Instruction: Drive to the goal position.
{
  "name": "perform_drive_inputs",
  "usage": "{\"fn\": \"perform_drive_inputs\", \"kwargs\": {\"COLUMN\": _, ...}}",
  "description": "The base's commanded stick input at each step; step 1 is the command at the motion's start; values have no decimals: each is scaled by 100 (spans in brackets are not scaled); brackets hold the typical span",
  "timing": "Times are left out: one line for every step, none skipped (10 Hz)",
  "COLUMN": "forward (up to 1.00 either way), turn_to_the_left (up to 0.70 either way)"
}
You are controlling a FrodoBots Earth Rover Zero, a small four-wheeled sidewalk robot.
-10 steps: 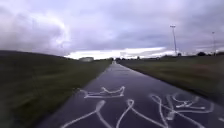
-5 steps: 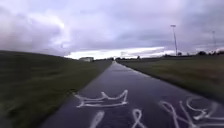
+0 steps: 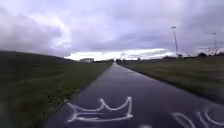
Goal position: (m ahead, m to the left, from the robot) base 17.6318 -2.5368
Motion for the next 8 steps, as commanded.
{"fn": "perform_drive_inputs", "kwargs": {"forward": 70, "turn_to_the_left": 0}}
{"fn": "perform_drive_inputs", "kwargs": {"forward": 70, "turn_to_the_left": 0}}
{"fn": "perform_drive_inputs", "kwargs": {"forward": 70, "turn_to_the_left": 0}}
{"fn": "perform_drive_inputs", "kwargs": {"forward": 70, "turn_to_the_left": 0}}
{"fn": "perform_drive_inputs", "kwargs": {"forward": 70, "turn_to_the_left": 0}}
{"fn": "perform_drive_inputs", "kwargs": {"forward": 70, "turn_to_the_left": 0}}
{"fn": "perform_drive_inputs", "kwargs": {"forward": 70, "turn_to_the_left": 0}}
{"fn": "perform_drive_inputs", "kwargs": {"forward": 70, "turn_to_the_left": 0}}
